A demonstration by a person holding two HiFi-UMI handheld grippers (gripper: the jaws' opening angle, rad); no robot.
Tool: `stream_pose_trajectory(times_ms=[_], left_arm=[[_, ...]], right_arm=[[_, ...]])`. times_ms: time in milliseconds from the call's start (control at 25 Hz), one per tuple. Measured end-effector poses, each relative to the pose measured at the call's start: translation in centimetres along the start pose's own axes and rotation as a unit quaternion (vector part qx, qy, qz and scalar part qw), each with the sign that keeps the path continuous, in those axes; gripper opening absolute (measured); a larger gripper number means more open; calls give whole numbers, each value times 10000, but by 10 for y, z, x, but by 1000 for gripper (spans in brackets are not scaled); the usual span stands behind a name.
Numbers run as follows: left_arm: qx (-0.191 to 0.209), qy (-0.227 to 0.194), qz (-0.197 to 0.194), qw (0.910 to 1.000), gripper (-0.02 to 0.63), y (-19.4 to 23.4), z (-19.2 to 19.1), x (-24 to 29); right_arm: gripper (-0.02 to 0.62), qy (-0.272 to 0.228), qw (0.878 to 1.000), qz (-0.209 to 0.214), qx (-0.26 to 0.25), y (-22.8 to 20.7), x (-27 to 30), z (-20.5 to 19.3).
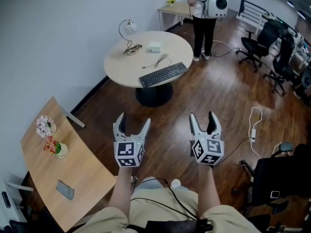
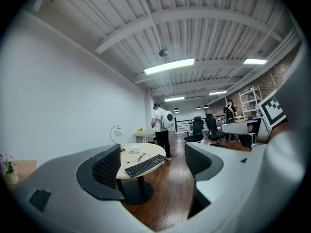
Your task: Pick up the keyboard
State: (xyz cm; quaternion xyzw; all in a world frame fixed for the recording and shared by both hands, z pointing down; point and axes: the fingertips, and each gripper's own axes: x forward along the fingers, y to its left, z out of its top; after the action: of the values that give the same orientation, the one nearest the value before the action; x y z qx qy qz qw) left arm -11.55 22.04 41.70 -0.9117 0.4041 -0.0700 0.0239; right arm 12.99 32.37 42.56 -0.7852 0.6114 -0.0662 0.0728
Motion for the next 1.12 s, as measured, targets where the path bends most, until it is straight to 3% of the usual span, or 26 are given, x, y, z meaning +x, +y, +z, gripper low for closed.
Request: stream_pose_trajectory(times_ms=[160, 480, 760, 920, 1120], left_arm=[[75, 154, 56, 9998, 400, 1, -3, 31], [-107, 86, 115, 9998, 400, 38, -21, 153], [-36, -197, -152, 9997, 400, 86, 18, 276], [-174, -136, -34, 9998, 400, 126, 6, 307], [-285, 153, 189, 9993, 400, 162, -20, 323]], right_arm=[[360, 168, 9996, 83, 214, -17, 33, -12], [360, 491, 9982, 250, -228, -30, 145, -34], [360, 357, 9971, 498, -457, 2, 283, 3], [360, 445, 9933, 737, -777, 25, 332, -10], [360, 730, 9902, 922, -755, 32, 376, -35]])
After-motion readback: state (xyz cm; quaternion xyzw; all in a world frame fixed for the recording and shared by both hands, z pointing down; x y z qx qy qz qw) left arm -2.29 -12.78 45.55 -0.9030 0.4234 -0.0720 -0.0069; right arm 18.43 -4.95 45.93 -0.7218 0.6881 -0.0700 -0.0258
